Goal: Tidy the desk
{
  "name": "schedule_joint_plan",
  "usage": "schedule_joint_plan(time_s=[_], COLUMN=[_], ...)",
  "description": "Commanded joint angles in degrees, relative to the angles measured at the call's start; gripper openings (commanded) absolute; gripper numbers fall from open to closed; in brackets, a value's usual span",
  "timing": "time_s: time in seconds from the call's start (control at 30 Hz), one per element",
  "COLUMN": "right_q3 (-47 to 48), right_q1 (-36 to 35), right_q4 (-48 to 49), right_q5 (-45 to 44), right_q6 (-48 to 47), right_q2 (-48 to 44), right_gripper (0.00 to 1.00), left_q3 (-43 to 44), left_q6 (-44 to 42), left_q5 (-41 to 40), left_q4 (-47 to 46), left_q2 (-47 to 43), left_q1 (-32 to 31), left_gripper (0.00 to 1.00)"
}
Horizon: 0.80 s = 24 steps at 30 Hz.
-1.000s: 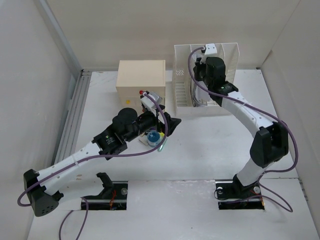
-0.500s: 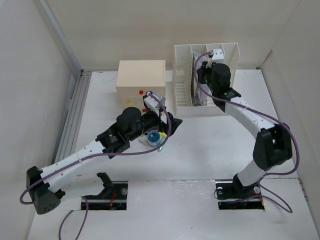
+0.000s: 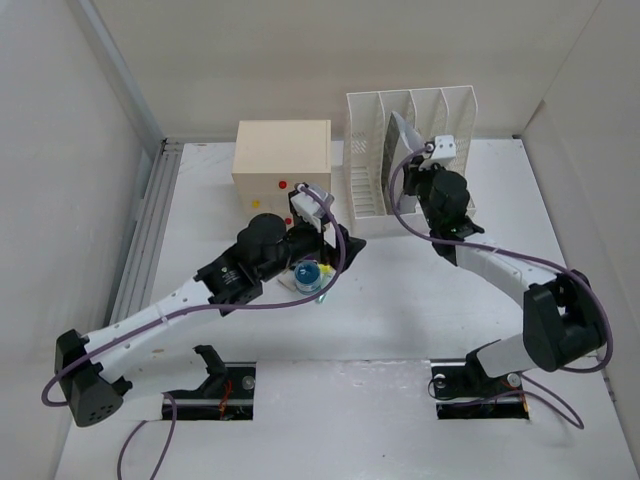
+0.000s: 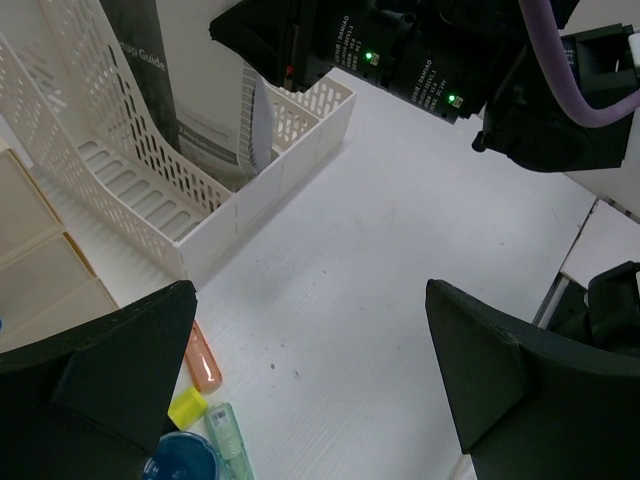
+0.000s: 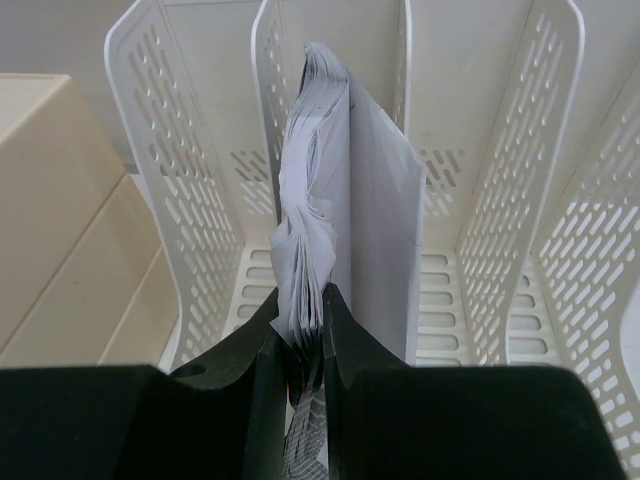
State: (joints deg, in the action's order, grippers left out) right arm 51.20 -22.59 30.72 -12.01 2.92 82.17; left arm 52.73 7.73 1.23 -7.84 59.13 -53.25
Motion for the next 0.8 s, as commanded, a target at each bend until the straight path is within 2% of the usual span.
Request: schedule_joint_plan(time_s=[0.0, 0.17, 0.23, 0.33, 0.43, 0.47, 0.57, 0.6, 0.63, 0.7, 0.77], right_q3=[-3.03, -4.27, -4.27, -4.27, -3.74, -3.74, 0.90, 4.57, 6.18, 8.29, 9.01], right_q1=[-0.88, -0.88, -0.88, -0.88, -0.88, -0.88, -0.88, -0.88, -0.88, 2.19, 4.39], right_q4=[6.27, 9.00, 9.01, 9.01, 9.01, 7.61, 0.69, -6.91, -10.47, -17.41, -21.12], right_q5=[-0.29, -0.29, 1.19, 3.92, 4.45, 4.45, 3.92, 3.92, 4.53, 12.86, 20.67], right_q6=[-0.46, -0.98, -1.60, -3.70, -5.98, -6.78, -11.43, -12.23, -13.19, -13.90, -15.13], right_q2=[-1.22, 0.79, 0.80, 0.80, -1.92, -2.80, -6.66, -7.63, -9.64, -11.94, -15.61], right_gripper=[0.00, 0.00, 0.19, 0.59, 0.94, 0.99, 0.99, 0.99, 0.99, 0.99, 0.99], left_q3=[0.44, 0.44, 0.44, 0.44, 0.44, 0.44, -0.08, -0.08, -0.08, -0.08, -0.08], left_q6=[-0.26, -0.26, -0.26, -0.26, 0.27, 0.27, 1.50, 1.50, 1.50, 2.73, 4.04], left_q5=[0.00, 0.00, 0.00, -0.53, -2.63, -3.34, -7.64, -8.87, -11.75, -14.15, -15.82], left_q4=[-2.27, -2.27, -2.27, -2.27, -2.27, -2.27, -2.27, -2.27, -2.27, -2.27, -1.74], left_q2=[0.36, 0.89, 0.90, 1.42, 1.42, 1.42, 0.90, 0.90, 0.37, 0.37, -0.16], left_q1=[-0.01, -0.01, -0.01, -0.01, -0.01, -0.01, -0.01, -0.01, -0.01, 0.86, 2.44], left_gripper=[0.98, 0.98, 0.98, 0.98, 1.00, 1.00, 1.00, 1.00, 0.97, 0.92, 0.82])
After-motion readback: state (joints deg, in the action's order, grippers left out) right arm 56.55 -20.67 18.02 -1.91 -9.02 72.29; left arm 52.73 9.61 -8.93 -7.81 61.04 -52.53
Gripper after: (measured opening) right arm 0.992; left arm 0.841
